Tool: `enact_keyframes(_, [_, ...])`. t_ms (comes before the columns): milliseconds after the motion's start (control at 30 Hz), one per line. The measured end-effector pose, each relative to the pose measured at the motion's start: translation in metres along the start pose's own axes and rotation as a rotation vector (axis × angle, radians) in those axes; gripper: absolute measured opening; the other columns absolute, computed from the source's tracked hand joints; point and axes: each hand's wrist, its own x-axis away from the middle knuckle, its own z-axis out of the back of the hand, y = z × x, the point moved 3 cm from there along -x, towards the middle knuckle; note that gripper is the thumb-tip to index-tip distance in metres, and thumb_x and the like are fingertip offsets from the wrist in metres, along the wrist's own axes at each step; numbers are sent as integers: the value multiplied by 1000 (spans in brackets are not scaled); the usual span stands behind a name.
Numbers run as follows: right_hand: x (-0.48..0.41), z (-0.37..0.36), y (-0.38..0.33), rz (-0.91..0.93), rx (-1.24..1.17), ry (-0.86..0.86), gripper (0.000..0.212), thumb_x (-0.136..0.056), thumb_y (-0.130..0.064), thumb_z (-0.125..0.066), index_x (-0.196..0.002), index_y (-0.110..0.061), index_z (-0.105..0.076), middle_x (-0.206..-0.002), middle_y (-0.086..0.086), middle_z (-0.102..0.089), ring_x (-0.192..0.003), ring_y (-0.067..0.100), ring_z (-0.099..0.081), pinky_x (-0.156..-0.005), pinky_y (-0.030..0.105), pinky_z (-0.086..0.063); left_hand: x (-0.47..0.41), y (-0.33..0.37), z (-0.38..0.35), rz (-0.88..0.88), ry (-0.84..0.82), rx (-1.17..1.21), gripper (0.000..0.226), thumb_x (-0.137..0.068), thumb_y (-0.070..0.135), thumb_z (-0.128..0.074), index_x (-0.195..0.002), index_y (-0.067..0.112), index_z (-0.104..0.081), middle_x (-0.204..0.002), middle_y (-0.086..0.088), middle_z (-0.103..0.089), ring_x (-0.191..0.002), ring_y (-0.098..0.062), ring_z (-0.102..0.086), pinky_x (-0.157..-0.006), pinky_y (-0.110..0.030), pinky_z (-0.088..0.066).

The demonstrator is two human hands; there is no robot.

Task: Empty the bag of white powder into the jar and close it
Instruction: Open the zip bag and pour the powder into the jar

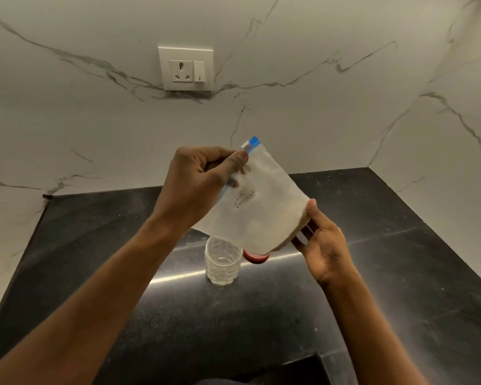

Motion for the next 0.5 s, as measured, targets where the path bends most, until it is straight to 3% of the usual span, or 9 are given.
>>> enact_keyframes(100, [2, 9, -11, 108, 11, 55, 49, -85, -48, -76, -115, -10, -71, -114, 12, -77, -109, 33, -73, -89, 53, -62, 7, -23, 0, 124, -34, 92, 20, -102, 27, -72, -92, 14, -84, -90, 2, -84, -70, -7, -75, -69, -21, -63])
enact_keyframes(233, [3, 22, -18, 195, 40, 104, 35, -84, -46, -78, -99, -15, -68, -110, 11, -70, -106, 33, -66, -95, 65, -57, 20, -50, -10, 257, -73, 159, 16, -101, 25, -71, -98, 15, -83, -93, 1, -84, -82, -11, -80, -69, -19, -62])
enact_keyframes(400, [0, 31, -20, 236, 128, 116, 34, -87, -44, -74, -106, -16, -71, -108, 6, -71, -104, 29, -65, -96, 61, -57, 27, -68, -16, 320, -101, 152, 17, -100, 21, -71, -109, 10, -82, -97, -2, -84, -93, -16, -81, -77, -27, -67])
enact_keyframes(500, [0, 35, -22, 250, 153, 108, 37, -85, -41, -74, -112, -15, -71, -110, 5, -72, -112, 35, -66, -97, 60, -57, 29, -76, -16, 342, -124, 149, 17, -99, 19, -71, -110, 12, -81, -99, 0, -84, -95, -15, -81, -80, -28, -67])
